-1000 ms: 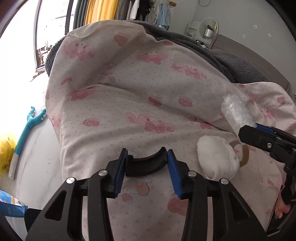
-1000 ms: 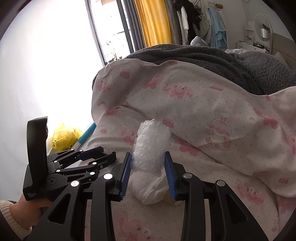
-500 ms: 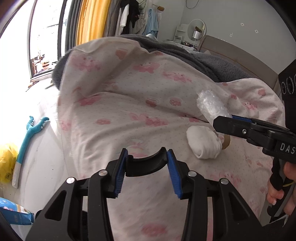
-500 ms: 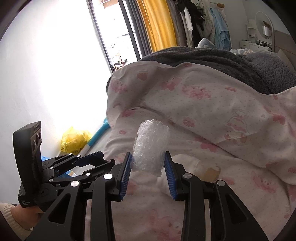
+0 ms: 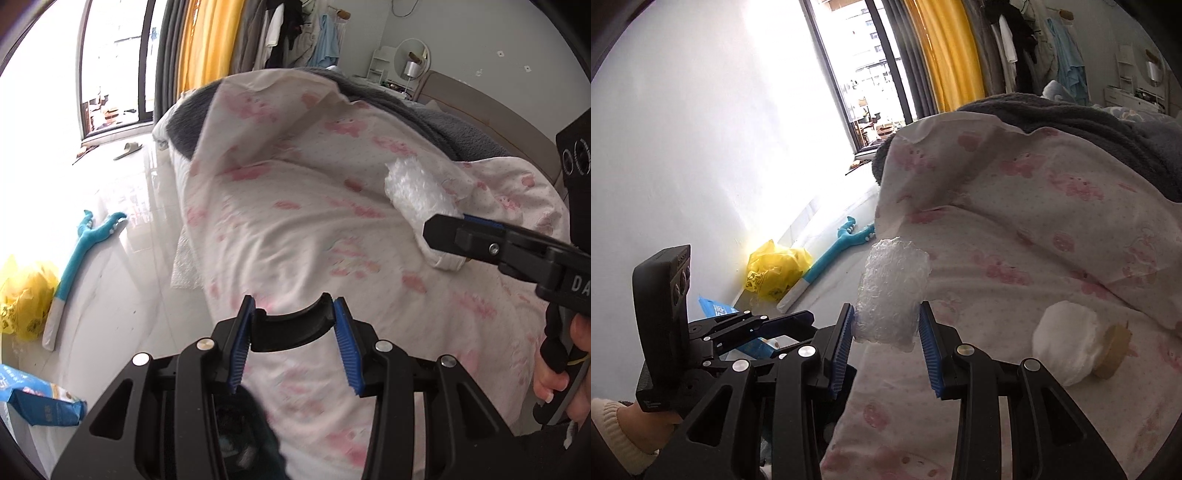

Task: Collect trash
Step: 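Carry the black piece and bubble wrap with both tools over the black bin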

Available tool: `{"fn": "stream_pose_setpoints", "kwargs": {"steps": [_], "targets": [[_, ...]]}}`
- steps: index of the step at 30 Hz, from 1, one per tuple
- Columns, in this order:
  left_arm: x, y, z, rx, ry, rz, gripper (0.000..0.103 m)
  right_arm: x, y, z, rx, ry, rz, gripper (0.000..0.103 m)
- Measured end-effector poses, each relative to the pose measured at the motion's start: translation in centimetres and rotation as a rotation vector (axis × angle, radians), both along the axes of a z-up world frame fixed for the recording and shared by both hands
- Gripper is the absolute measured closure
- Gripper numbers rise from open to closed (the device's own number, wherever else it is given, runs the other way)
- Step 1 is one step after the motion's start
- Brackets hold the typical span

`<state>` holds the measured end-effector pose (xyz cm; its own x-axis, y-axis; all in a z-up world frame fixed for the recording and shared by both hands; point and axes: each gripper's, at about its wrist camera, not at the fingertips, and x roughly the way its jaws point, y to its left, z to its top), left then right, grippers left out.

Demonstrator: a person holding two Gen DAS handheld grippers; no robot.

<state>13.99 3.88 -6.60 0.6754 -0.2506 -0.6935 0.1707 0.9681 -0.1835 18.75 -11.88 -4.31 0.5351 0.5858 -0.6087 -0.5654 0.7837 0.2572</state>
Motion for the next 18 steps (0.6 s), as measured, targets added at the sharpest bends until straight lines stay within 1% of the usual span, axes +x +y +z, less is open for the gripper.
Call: {"fn": "stream_pose_setpoints", "kwargs": {"steps": [6, 18], "targets": [[-0.8, 2.9, -1.1, 0.007, 0.055, 0.028, 0.057, -1.0, 3.1, -1.2, -0.025, 0.021, 0.055, 0.067], [-2.8, 6.6, -6.8, 0.026, 0.254, 0.038, 0.057, -2.5, 7.4, -2.3, -0.049, 0.048, 0.122, 0.067]]}}
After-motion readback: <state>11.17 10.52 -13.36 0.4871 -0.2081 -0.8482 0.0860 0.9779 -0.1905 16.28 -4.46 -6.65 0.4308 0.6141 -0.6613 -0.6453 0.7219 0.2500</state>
